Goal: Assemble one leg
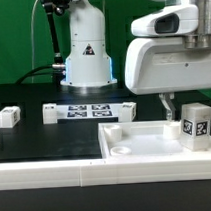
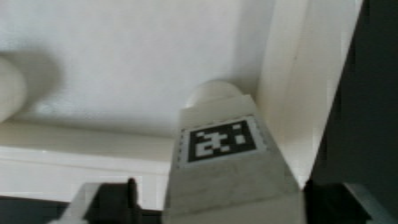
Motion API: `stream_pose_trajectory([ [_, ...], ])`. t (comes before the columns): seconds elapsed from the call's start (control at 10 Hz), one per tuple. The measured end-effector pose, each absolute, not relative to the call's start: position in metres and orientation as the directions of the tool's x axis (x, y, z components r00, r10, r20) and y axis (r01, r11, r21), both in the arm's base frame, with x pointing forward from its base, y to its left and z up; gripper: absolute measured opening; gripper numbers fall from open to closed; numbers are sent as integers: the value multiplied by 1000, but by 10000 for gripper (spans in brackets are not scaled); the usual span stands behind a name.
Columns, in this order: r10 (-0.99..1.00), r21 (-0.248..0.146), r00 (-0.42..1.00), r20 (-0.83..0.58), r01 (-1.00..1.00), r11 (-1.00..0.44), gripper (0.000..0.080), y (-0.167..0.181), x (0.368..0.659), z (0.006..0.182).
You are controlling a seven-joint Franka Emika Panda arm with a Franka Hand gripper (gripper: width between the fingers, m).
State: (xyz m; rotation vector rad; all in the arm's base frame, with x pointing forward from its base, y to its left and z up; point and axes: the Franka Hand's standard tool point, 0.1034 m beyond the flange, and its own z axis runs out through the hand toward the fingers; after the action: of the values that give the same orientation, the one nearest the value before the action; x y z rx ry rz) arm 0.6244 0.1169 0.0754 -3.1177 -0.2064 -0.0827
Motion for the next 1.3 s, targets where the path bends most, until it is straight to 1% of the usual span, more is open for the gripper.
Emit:
stream_pose_trajectory([
  [0.1,126,-13,991,54,127,-992,372,117,624,75],
  [0.2,110,-14,993,53,111,-994,289,117,624,75],
  [0.4,59,-18,997,52,60,-998,289,117,624,75],
  [0.7,-250,-49,967,54,-247,-968,289,120,625,74],
  [0.8,-355,-55,934,44,-352,-934,289,119,625,74],
  [1.0,-474,-58,880,31,-472,-880,290,119,625,74],
  [1.1,-595,-67,804,16,-593,-802,290,118,625,74],
  [1.3,-748,-63,664,1,-746,-663,290,121,623,73],
])
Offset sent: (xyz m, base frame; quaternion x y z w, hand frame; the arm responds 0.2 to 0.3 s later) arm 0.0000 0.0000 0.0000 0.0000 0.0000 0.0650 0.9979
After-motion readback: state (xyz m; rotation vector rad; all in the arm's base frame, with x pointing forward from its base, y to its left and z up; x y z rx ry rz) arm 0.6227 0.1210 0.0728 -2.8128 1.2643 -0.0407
